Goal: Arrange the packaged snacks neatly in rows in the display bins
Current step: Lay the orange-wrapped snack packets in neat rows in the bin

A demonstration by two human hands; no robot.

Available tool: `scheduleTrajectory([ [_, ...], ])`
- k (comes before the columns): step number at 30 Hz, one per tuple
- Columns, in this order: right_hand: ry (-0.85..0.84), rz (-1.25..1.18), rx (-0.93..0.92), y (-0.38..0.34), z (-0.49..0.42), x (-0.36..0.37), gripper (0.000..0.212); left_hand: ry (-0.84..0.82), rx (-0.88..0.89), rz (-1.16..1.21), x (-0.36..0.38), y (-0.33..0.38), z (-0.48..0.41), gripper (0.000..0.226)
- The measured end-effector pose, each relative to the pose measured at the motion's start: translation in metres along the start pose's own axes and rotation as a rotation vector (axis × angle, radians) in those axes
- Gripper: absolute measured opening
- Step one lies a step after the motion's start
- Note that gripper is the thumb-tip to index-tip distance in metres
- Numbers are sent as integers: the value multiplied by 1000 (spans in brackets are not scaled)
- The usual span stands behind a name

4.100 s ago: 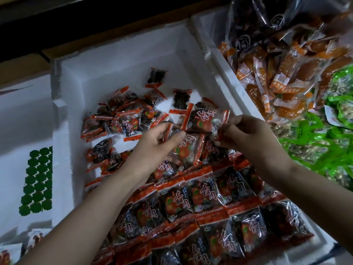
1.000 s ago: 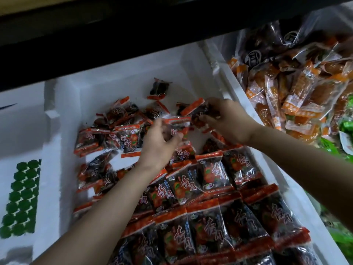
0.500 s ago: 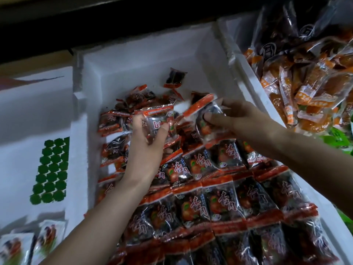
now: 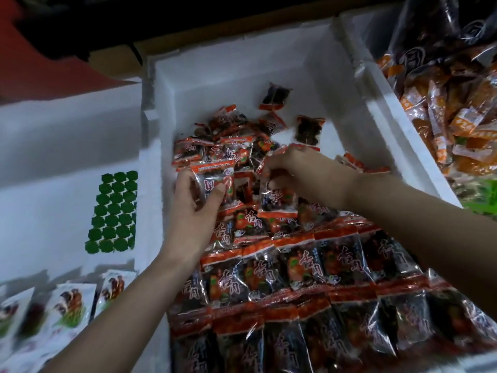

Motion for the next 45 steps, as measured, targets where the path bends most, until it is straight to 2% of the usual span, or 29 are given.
scheduleTrajectory([
  [6,-179,49,-18,4,-1,21,18,-121,-39,-4,-3,-12,4,20],
  [8,-183,30,-21,5,1,23,18,-188,-43,-7,-2,-14,5,21],
  [10,-161,22,8,6,3,24,22,-256,-55,-6,0,-17,4,32],
  [12,-129,20,25,6,5,24,32,-312,-54,-10,2,-18,3,28],
  [14,-95,58,-3,5,7,25,33,-347,-62,-26,4,-20,2,29],
  [17,-78,106,-32,6,9,27,28,-327,-42,-41,5,-21,0,33],
  [21,-26,55,10,10,8,28,28,-294,15,-84,8,-20,-3,35],
  [27,34,47,5,10,11,28,45,-258,-3,-115,11,-24,-6,32],
  [35,50,119,-46,10,20,21,38,-351,90,-282,17,-21,-3,34],
  [39,132,21,4,16,11,5,30,-337,181,-351,12,-21,-13,37],
  [42,201,-38,115,33,-3,-9,27,-326,226,-347,14,-19,-35,41],
  [45,79,-54,269,48,-19,-14,37,-304,196,-332,23,-18,-63,50],
])
Point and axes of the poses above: each hand's wrist, its own z-axis away from the middle knuckle, its own x-axis out of the palm, y = z × x, the point moved 1 cm from there along -z, towards the middle knuckle, and after that the axes turned 9 degrees about x, right-handed, at the moved point
